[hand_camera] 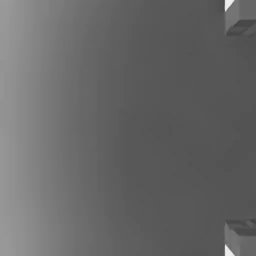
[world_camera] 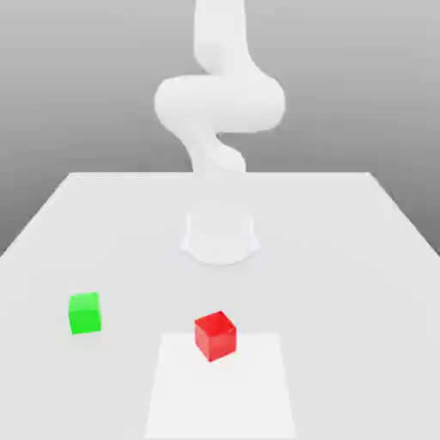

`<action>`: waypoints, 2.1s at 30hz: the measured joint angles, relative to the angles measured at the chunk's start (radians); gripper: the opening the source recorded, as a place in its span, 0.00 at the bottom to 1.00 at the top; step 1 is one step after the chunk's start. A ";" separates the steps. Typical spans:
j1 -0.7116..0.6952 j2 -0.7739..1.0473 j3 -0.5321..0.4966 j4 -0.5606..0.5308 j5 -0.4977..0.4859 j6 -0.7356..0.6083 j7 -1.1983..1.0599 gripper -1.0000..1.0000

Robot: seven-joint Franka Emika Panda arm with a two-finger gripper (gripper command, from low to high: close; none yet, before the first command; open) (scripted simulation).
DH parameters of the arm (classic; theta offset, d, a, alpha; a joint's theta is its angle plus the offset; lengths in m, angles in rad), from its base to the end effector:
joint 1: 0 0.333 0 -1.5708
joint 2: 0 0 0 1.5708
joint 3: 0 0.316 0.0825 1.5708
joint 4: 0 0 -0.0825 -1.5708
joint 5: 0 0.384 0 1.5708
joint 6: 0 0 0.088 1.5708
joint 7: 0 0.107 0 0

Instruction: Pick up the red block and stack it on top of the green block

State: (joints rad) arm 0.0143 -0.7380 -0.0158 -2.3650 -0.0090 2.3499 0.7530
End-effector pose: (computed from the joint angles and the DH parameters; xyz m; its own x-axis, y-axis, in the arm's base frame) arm 0.3733 -0.0026 0.6610 0.5493 -0.6829 0.4815 -0.5105 -0.7305 -0.4536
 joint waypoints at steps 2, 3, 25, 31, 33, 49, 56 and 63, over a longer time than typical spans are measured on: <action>0.013 0.061 -0.016 -0.062 -0.008 0.048 -0.046 0.50; 0.019 0.091 -0.024 -0.092 -0.012 0.072 -0.069 0.50; 0.140 0.831 -0.083 -0.526 0.301 0.628 -0.721 0.50; 0.133 0.931 -0.071 -0.517 0.323 0.721 -0.735 0.00; 0.133 0.931 -0.071 -0.517 0.322 0.720 -0.735 0.00; 0.059 0.670 -0.072 -0.559 0.052 0.503 -0.539 0.00; -0.104 0.600 -0.120 -0.552 -0.051 0.432 -0.276 0.00; -0.291 0.564 -0.190 -0.530 -0.086 0.378 -0.002 0.00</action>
State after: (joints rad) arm -0.2768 -0.1741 -0.2053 -2.8953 -0.0949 2.7279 0.7514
